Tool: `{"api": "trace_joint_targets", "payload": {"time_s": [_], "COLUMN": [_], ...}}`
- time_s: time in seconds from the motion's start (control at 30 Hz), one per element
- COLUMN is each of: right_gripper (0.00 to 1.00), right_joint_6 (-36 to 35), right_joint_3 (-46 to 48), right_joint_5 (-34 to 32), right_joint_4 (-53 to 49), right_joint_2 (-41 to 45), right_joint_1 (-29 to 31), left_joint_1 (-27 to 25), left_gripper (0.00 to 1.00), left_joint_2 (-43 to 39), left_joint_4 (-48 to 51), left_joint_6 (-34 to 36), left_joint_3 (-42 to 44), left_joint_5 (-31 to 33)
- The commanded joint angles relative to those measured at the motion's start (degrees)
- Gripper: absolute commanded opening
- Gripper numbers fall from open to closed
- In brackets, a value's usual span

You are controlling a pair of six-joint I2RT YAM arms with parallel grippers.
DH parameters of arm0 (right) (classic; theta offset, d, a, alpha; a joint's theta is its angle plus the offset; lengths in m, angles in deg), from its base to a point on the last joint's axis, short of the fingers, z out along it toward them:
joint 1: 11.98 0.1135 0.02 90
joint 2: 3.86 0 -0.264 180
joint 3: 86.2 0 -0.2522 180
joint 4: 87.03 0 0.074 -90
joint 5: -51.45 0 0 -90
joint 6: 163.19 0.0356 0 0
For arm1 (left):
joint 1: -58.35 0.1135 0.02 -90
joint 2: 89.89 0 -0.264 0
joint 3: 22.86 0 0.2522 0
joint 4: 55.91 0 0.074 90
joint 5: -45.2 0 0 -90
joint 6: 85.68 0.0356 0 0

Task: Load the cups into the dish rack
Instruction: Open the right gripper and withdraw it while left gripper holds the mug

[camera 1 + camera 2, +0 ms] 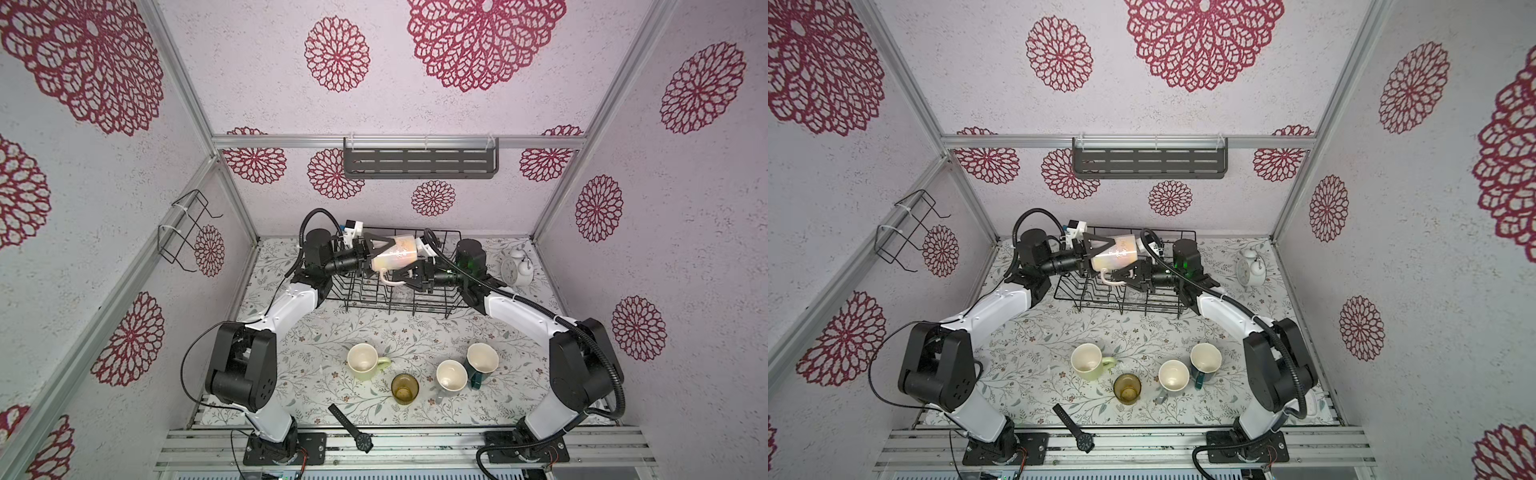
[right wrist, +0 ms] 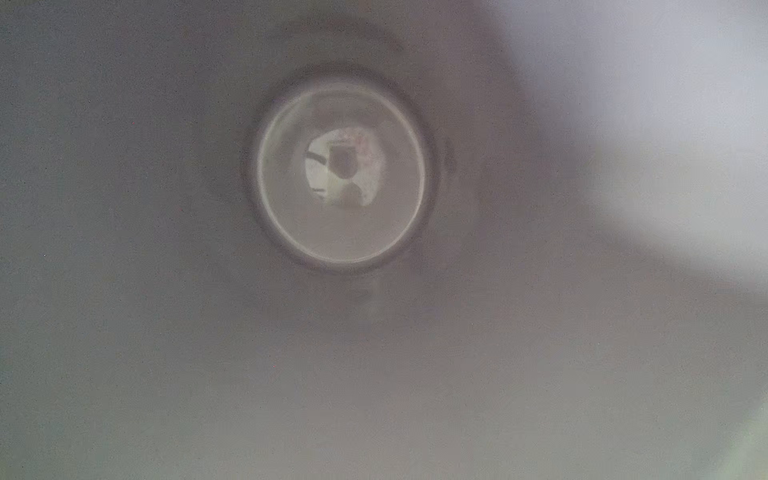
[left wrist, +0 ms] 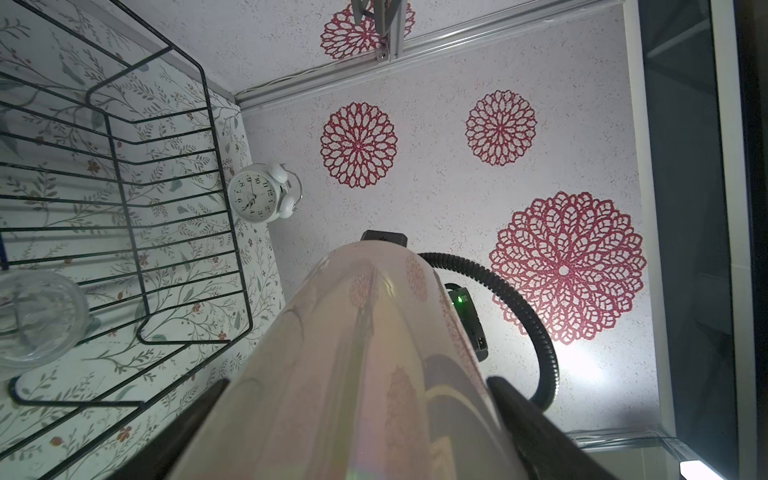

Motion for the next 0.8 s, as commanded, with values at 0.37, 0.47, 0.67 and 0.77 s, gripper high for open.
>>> {"api": "trace_joint_targets", "payload": {"time_s": [0.37, 0.47, 0.67, 0.77], "right_gripper": [0.68, 0.71, 0.72, 0.72], "right_joint_6": [-7.18, -15.91, -26.98, -29.99], "right_joint_3": [3.2, 2.31, 1.81, 1.54], "right_joint_5": [-8.45, -16.25, -30.76, -33.18], "right_joint_4": [-4.98, -16.83, -31.03, -33.78], "right_joint_2": [6.41, 8.56, 12.51, 12.94], "right_joint_1": [-5.73, -6.95, -9.6, -10.3], "left_joint_1": [1.05, 0.58, -2.12, -3.42], "left_gripper": [0.75, 0.74, 0.74, 0.74], "left_joint_2": [-1.32, 0.8, 6.5, 9.97], "left_joint_4": [23.26, 30.18, 43.67, 48.69], "left_joint_6": [19.64, 24.58, 34.35, 37.44], "left_joint_3": [-8.7, -13.1, -23.27, -28.72], "left_joint_5": [15.21, 19.03, 29.46, 33.15]}}
